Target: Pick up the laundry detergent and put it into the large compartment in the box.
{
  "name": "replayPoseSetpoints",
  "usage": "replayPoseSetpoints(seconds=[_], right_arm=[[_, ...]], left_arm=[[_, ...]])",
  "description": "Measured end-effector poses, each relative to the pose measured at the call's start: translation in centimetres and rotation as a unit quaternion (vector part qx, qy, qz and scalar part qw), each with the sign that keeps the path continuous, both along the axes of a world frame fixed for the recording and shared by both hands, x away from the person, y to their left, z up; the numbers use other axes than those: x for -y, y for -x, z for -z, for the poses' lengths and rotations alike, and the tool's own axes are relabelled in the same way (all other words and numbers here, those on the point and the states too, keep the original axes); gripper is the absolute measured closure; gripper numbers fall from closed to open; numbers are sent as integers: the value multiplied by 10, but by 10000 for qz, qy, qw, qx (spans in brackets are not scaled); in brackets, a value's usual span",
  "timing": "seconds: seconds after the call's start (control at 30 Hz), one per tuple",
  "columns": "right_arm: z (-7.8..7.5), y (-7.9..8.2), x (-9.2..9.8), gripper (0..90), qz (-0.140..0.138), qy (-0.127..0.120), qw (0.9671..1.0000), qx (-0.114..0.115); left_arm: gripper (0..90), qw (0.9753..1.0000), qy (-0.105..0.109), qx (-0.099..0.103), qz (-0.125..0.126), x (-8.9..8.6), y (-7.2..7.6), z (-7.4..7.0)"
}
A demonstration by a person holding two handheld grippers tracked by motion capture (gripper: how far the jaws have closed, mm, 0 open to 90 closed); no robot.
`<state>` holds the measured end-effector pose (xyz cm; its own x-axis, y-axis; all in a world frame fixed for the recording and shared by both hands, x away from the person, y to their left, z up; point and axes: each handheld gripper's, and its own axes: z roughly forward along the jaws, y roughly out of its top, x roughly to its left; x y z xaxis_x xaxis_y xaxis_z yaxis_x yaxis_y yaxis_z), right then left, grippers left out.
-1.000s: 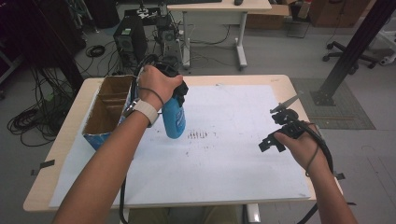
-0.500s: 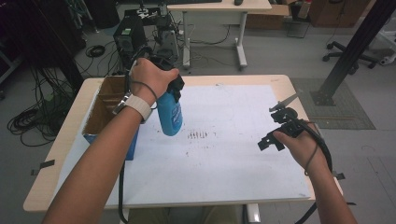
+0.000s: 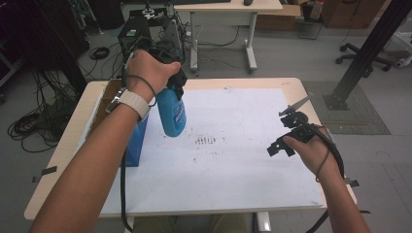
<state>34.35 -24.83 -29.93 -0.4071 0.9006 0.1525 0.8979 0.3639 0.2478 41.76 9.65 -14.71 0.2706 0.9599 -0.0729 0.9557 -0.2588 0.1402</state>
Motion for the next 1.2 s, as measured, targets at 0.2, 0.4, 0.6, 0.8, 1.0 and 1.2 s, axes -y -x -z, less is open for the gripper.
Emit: replayPoseSetpoints(seconds=[0.2,0.4,0.6,0.8,1.0,1.2], right_arm=[[0,0,0,93,-22,0,10000,22],[0,0,-2,93,-52,-3,10000,20],[0,0,-2,93,-71,-6,10000,46],[0,0,-3,93,-62,-4,10000,40],[0,0,-3,93,-79,2,10000,39],[-1,0,-3,93,-66,-2,10000,38]], left_arm=[[376,10000,28,55,-34,-6,2,-13],[376,9999,-15,101,-70,-10,5,-23],[376,9997,102,121,-177,-20,6,-32],[376,9995,35,168,-250,-26,7,-37],[376,9991,75,233,-359,-35,8,-45],[376,9986,8,260,-458,-46,9,-52]])
